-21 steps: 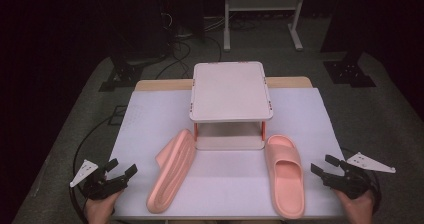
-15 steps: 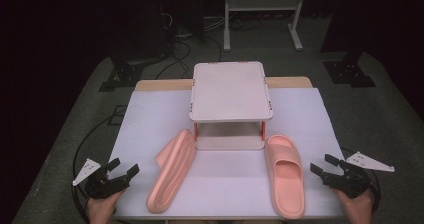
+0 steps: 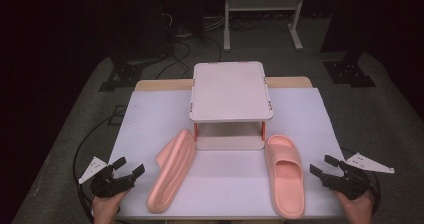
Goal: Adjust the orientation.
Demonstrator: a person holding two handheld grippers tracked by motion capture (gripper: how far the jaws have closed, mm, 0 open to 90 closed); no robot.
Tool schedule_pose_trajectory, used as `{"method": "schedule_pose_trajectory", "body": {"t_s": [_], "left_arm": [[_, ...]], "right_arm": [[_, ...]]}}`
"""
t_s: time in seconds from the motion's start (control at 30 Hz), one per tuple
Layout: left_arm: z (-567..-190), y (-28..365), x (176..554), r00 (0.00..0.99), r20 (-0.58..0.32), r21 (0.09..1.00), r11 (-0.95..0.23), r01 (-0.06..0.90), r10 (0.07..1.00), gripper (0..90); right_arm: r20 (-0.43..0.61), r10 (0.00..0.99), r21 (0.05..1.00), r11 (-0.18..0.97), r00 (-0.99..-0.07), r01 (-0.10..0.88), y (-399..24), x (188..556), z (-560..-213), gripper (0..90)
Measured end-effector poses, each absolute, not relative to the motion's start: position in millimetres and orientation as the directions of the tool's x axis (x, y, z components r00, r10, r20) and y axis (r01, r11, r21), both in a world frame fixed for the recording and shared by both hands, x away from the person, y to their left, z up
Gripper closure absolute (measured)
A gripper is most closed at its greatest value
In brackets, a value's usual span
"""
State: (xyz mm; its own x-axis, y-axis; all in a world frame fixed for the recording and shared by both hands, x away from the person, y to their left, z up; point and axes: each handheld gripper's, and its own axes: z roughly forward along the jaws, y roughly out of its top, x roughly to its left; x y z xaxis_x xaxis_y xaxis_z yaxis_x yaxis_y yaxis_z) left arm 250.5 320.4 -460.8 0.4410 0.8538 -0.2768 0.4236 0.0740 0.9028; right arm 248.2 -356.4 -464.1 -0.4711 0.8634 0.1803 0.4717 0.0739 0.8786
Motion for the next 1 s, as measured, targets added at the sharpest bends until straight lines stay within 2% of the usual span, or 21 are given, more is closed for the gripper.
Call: {"method": "schedule_pose_trajectory", "body": {"t_s": [0.5, 0.87, 0.9, 0.93, 1.0], "left_arm": [[-462, 304, 253, 0.488, -0.248, 0.898, 0.009, 0.440, 0.837, 7.0], [-464, 296, 257, 0.487, -0.227, 0.885, -0.030, 0.464, 0.844, 7.9], [-464, 295, 258, 0.492, -0.223, 0.883, -0.039, 0.467, 0.841, 8.2], [-465, 293, 259, 0.502, -0.219, 0.885, -0.046, 0.464, 0.837, 12.4], [-465, 292, 260, 0.501, -0.219, 0.881, -0.051, 0.470, 0.837, 13.1]], "right_arm": [[0.168, 0.858, 0.884, 0.086, -0.486, 0.459, -351, 249, -463, 23.7], [0.162, 0.857, 0.887, 0.090, -0.489, 0.452, -349, 248, -462, 23.6], [0.162, 0.856, 0.887, 0.091, -0.490, 0.452, -349, 248, -462, 23.6], [0.162, 0.856, 0.887, 0.091, -0.491, 0.452, -348, 248, -462, 23.6], [0.160, 0.855, 0.887, 0.094, -0.493, 0.452, -348, 248, -462, 23.6]]}}
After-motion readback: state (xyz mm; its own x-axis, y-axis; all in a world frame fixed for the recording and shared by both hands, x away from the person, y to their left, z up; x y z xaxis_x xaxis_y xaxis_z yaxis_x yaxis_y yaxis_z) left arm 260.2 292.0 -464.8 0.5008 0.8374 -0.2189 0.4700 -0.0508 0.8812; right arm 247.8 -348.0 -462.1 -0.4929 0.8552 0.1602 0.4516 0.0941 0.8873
